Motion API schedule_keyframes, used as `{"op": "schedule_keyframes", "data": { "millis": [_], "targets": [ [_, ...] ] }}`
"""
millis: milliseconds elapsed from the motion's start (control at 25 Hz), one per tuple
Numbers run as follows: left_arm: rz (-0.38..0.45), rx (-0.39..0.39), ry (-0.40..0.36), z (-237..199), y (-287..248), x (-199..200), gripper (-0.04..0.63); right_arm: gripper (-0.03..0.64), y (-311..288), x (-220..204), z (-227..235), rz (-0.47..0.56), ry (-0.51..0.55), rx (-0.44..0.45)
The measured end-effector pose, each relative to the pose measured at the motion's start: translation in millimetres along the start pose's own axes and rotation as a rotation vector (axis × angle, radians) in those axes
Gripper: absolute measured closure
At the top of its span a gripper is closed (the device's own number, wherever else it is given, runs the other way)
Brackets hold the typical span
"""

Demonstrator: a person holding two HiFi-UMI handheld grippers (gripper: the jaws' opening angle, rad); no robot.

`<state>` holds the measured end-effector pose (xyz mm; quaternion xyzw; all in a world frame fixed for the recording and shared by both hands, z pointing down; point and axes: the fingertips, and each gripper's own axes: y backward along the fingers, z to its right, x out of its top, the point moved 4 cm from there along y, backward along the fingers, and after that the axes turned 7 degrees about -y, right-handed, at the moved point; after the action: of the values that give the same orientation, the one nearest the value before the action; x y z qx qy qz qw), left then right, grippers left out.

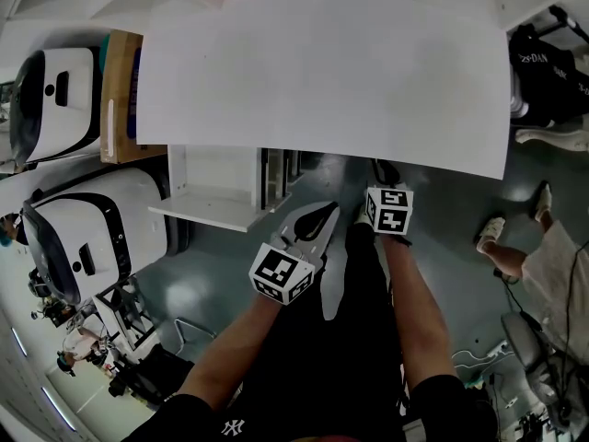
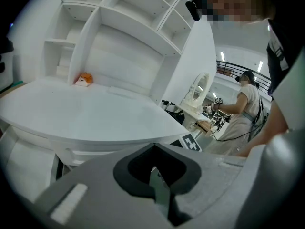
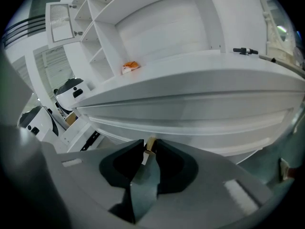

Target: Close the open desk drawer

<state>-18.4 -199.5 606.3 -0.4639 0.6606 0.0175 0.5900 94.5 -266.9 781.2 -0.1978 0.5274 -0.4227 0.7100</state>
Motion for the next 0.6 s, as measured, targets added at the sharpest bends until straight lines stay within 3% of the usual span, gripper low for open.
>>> {"op": "schedule_keyframes", "data": {
  "millis": [360, 600],
  "targets": [
    [0.015, -0.022, -0.004, 6, 7, -1, 0.594, 0.477, 2, -2, 0, -0.020, 0.009, 0.021],
    [0.040, -0.057, -0.020, 16, 19, 2, 0.594, 0.499, 32, -4, -5, 0.000, 0.018, -0.001]
  ]
}}
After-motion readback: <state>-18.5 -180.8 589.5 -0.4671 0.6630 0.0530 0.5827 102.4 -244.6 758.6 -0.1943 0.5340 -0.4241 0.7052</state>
